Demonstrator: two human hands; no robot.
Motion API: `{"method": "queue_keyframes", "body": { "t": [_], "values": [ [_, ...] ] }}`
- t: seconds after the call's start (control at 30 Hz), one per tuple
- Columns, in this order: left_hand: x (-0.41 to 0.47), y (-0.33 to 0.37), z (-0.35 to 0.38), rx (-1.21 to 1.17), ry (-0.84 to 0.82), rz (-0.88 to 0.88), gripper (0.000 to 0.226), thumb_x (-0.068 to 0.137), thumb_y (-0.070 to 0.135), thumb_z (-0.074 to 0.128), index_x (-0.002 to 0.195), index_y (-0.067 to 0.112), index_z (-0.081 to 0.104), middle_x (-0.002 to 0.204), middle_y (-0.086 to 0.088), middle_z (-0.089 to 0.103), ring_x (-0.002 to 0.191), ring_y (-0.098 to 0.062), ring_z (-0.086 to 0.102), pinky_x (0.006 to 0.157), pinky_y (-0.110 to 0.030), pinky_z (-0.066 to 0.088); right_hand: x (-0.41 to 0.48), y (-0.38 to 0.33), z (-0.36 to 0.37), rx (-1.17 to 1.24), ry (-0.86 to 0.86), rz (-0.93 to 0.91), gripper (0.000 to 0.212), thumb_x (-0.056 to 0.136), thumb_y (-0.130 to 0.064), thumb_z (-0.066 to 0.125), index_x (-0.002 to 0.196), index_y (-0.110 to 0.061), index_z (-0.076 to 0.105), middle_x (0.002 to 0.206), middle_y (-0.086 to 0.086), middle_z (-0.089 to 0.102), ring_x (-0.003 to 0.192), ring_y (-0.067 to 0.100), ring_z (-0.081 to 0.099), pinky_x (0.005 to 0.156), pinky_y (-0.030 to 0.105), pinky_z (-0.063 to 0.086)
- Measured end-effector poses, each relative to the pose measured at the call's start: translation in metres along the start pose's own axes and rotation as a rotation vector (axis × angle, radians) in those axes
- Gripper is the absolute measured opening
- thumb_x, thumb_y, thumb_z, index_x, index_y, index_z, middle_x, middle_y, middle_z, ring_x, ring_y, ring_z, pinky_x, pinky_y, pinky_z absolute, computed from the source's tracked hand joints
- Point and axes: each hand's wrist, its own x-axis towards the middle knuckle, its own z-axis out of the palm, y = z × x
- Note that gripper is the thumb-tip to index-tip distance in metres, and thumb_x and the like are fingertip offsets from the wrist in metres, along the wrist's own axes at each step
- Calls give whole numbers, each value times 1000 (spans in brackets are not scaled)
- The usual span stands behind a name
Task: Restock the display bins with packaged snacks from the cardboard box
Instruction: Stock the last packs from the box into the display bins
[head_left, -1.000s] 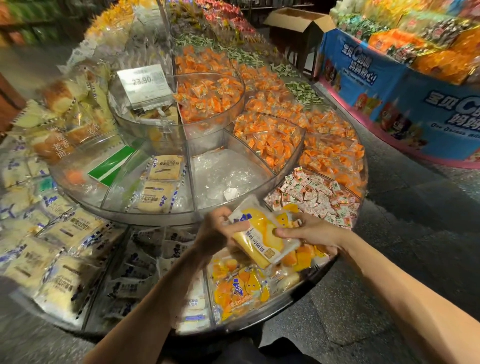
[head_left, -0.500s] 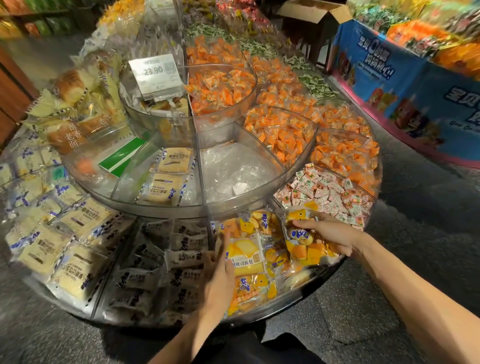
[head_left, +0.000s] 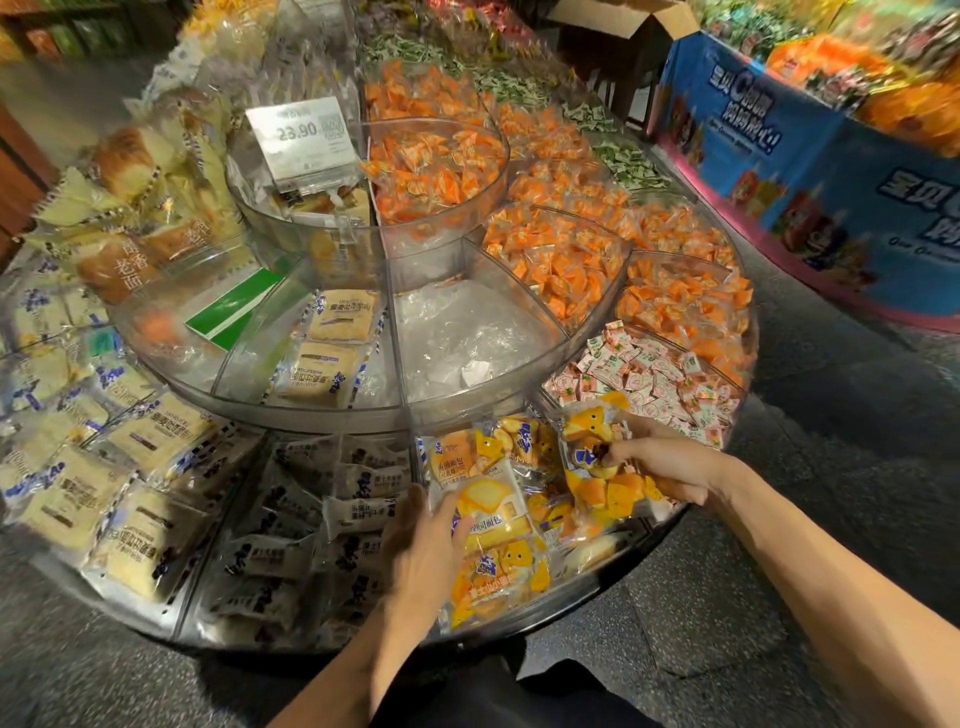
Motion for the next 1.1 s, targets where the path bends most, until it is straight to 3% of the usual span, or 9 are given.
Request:
{"method": "queue_keyframes", "body": {
  "t": [0.13, 0.27, 0.37, 0.47, 0.57, 0.7, 0.87, 1.0, 1.1],
  "values": [
    [3, 2, 4, -115, -35, 124, 50, 102, 38, 49, 150, 31, 37, 126, -2, 56, 101, -10, 56, 80, -17, 45, -8, -4, -6, -89, -11, -74, 45, 89, 6, 65, 126, -18, 60, 108, 14, 74, 72, 19, 71, 62, 25, 60],
    [9, 23, -6, -329, 28, 248, 59, 98, 40, 55, 152, 33, 30, 157, 3, 25, 142, -20, 31, 117, -39, 27, -13, -6, -3, -374, -88, -148, 54, 78, 11, 74, 116, -25, 58, 93, 1, 61, 87, 14, 61, 77, 20, 50],
    [-5, 63, -22, -390, -138, 410, 67, 94, 52, 59, 151, 46, 24, 150, 17, 36, 133, -4, 38, 110, -36, 29, -16, -8, 13, -594, -231, -125, 61, 75, 10, 75, 119, -27, 55, 97, 0, 61, 79, 3, 59, 76, 20, 47],
    [-14, 79, -9, -246, -237, 540, 63, 93, 47, 64, 149, 45, 35, 135, 15, 57, 124, -4, 50, 109, -33, 39, -17, -8, 29, -806, -262, -152, 60, 79, 3, 74, 124, -30, 53, 105, -1, 66, 96, 16, 63, 80, 23, 48],
    [-17, 78, 13, -121, -217, 582, 42, 99, 40, 57, 141, 35, 50, 135, 5, 58, 124, -16, 52, 104, -37, 43, -11, 1, 35, -991, -205, -146, 57, 84, -2, 72, 132, -25, 52, 96, -6, 61, 87, 12, 61, 76, 25, 49],
    [-10, 74, 34, -47, -164, 518, 30, 104, 33, 49, 134, 29, 50, 122, -3, 60, 107, -23, 58, 91, -42, 50, -6, 21, 24, -1294, 54, -294, 65, 88, -24, 74, 145, -23, 44, 130, 5, 60, 116, 26, 59, 93, 34, 47],
    [1, 73, 51, 172, -79, 593, 26, 102, 34, 52, 120, 17, 60, 117, -2, 60, 100, -24, 62, 78, -40, 55, -1, 58, 11, -1302, 119, -264, 40, 93, -38, 65, 126, -18, 54, 126, 1, 55, 116, 25, 57, 89, 38, 49],
    [6, 78, 66, 361, 12, 675, 31, 69, 43, 87, 85, 22, 70, 82, 6, 69, 77, -17, 67, 53, -26, 55, 3, 73, 8, -1251, 179, -304, 33, 94, -34, 64, 121, -16, 56, 124, 1, 54, 111, 23, 58, 86, 40, 51],
    [11, 83, 71, 394, 6, 679, 36, 62, 50, 88, 80, 23, 71, 76, 8, 70, 76, -16, 65, 54, -24, 54, 4, 74, 5, -1235, 227, -303, 31, 93, -33, 66, 116, -15, 59, 118, 2, 56, 110, 23, 57, 87, 41, 50]
  ]
}}
